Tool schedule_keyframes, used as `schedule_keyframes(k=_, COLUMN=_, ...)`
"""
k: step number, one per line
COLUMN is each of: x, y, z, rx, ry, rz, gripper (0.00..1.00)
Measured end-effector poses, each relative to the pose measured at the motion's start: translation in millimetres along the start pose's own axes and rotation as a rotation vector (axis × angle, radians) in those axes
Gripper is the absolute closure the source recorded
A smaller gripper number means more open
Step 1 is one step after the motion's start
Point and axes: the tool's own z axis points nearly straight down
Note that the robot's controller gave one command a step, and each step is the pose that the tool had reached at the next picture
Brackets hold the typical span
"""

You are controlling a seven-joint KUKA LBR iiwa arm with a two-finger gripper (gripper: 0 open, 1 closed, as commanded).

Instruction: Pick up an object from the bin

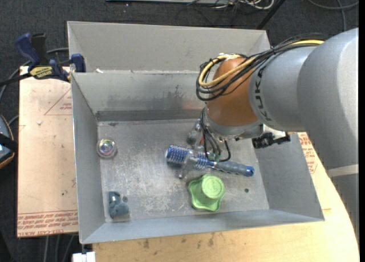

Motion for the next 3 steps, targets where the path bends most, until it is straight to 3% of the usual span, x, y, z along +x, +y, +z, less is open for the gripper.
schedule_keyframes(k=1, x=-2.4, y=-1, z=-2, rx=0.001, ry=-0.007, rz=0.002, gripper=1.0)
schedule_keyframes(k=3, x=-5.5, y=3, z=-119, rx=0.007, ry=0.0, rz=-0.003, gripper=1.0)
